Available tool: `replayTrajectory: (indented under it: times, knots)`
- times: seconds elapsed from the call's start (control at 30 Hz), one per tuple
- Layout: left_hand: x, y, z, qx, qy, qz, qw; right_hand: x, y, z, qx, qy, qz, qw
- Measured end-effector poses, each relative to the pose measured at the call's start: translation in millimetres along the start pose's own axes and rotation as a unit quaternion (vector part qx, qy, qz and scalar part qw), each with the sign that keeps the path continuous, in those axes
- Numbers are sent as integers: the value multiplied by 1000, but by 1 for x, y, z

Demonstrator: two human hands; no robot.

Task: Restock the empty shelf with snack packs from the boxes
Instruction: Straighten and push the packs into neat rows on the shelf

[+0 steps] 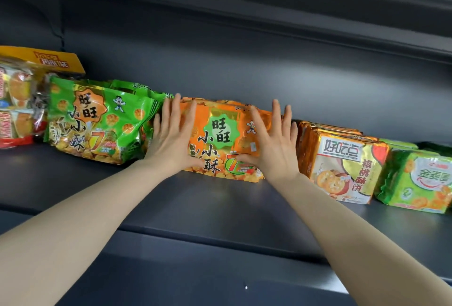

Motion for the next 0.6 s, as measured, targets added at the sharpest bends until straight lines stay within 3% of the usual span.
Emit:
replayTrajectory:
  times: [0.17,0.4,0.5,0.6]
  knots:
    - [0,14,20,-129,143,49,980,6,19,-25,94,-174,-13,980]
    - [-17,38,14,-153,141,28,978,-2,50,-21,110,-175,-47,977]
    - [-18,27,17,-162,154,17,975,-8,32,-26,82,-186,-10,979]
    - [-21,0,24,-123,171,69,975,-33,7,-18,17,-123,25,992]
Point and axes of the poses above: each hand's wrist, its own x-axis away from the middle knuckle, its own y-axis out of the palm, z = x × y, the point moved 6 cm from there along -x, towards the middle knuckle, and after that the axes turned 7 degrees about z, right-handed, at the moved point
